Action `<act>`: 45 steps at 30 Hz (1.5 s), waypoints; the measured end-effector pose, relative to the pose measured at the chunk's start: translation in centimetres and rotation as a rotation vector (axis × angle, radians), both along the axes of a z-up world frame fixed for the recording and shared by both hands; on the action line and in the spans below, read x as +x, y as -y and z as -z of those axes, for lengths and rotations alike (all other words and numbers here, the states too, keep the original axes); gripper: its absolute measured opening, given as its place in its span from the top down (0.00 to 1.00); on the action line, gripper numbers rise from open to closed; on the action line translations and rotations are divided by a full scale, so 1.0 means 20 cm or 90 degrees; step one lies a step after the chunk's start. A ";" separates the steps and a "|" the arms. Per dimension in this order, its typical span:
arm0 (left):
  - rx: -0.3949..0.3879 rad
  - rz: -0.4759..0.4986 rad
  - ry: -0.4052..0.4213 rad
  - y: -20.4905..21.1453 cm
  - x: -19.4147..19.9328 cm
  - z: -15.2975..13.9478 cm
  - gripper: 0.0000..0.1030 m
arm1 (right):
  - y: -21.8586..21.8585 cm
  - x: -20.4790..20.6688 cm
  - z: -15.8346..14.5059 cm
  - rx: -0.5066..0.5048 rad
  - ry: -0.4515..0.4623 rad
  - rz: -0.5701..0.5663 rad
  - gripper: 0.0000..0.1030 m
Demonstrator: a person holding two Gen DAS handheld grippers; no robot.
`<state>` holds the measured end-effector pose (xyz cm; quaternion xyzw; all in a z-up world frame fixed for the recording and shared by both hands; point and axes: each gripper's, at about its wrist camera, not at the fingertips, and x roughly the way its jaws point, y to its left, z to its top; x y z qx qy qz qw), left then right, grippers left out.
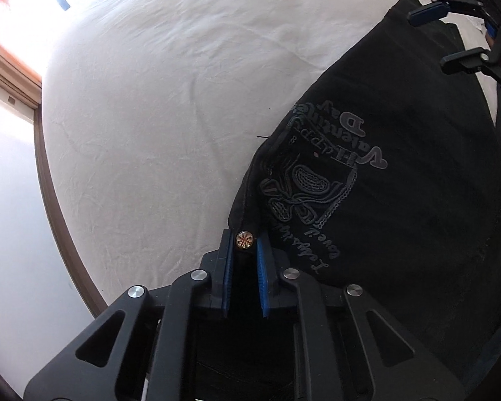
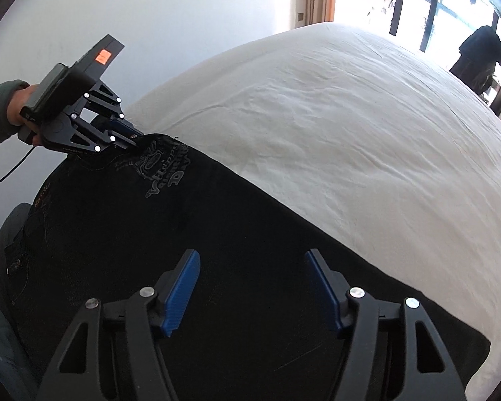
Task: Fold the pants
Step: 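Grasp the waistband corners with both grippers and lift the jeans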
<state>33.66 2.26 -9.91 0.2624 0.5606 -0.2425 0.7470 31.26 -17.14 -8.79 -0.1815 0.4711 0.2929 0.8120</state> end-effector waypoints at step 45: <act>-0.034 0.022 0.228 -0.05 -0.51 -0.30 0.90 | -0.34 0.17 0.06 -0.081 -0.050 -0.057 0.96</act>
